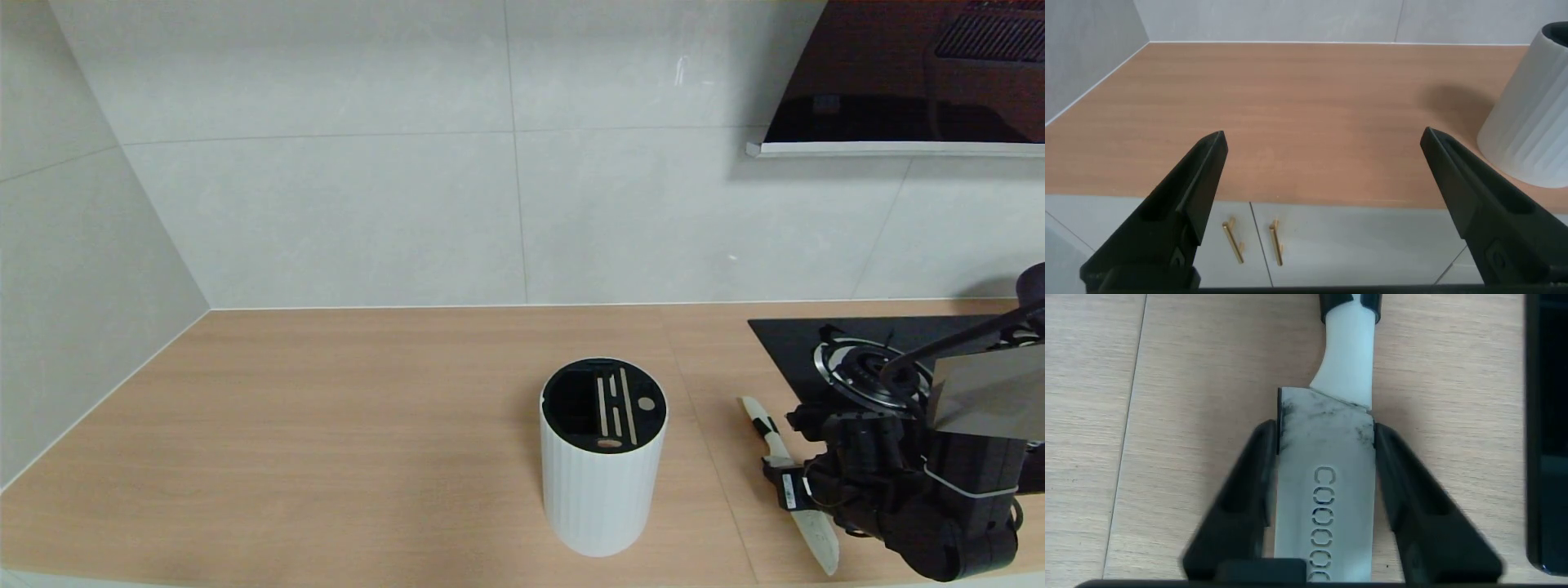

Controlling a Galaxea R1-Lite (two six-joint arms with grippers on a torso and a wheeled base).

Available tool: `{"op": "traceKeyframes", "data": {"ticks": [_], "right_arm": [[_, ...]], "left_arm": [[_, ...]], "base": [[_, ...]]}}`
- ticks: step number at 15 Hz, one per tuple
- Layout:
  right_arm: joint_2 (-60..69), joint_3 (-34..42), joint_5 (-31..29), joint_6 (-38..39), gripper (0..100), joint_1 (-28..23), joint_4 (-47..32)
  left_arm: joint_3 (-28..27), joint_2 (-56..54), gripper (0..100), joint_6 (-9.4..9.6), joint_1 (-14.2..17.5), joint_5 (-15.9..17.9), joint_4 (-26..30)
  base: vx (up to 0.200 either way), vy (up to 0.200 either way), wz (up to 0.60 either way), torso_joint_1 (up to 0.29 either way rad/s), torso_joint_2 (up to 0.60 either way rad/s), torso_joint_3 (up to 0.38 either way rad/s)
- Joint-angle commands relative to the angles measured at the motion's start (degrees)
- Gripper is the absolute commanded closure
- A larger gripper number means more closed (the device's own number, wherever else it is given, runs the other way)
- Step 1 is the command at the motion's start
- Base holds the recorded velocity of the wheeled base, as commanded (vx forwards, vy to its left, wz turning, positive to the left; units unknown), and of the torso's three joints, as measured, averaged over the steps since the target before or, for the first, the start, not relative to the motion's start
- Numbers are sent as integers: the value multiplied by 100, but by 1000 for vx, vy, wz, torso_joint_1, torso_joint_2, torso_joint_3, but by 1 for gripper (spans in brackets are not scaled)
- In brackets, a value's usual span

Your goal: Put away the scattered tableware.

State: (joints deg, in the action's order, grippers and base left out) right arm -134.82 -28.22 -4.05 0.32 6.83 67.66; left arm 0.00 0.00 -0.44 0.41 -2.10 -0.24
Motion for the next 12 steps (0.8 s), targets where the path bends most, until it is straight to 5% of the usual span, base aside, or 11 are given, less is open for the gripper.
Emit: {"op": "traceKeyframes", "data": {"ticks": [1, 8, 12], "right_arm": [[-10, 1, 0, -5, 100, 3, -16], [1124, 229, -8, 12, 100, 56, -139], [2838, -193, -79, 3, 100, 310, -1194]], "left_arm": [[0, 0, 0, -9, 2, -1, -2], [0, 0, 0, 35, 2, -1, -11], [0, 0, 0, 18, 2, -1, -2]], "base": [[0, 0, 0, 0, 0, 0], [0, 0, 0, 0, 0, 0], [0, 0, 0, 0, 0, 0]]}}
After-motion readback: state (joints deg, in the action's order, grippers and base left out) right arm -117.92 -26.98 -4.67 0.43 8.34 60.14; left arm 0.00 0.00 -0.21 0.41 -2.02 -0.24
